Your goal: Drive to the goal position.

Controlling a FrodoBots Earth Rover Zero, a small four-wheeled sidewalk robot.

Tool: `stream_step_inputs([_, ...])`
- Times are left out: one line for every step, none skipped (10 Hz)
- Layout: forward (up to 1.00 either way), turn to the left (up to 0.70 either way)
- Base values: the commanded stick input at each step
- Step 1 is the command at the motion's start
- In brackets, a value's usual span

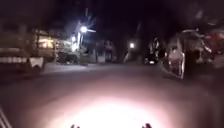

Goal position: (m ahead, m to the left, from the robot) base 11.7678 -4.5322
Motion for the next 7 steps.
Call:
stream_step_inputs([0.7, -0.03])
stream_step_inputs([0.7, -0.16])
stream_step_inputs([0.7, -0.35])
stream_step_inputs([0.7, -0.35])
stream_step_inputs([0.7, -0.35])
stream_step_inputs([0.7, -0.35])
stream_step_inputs([0.7, -0.31])
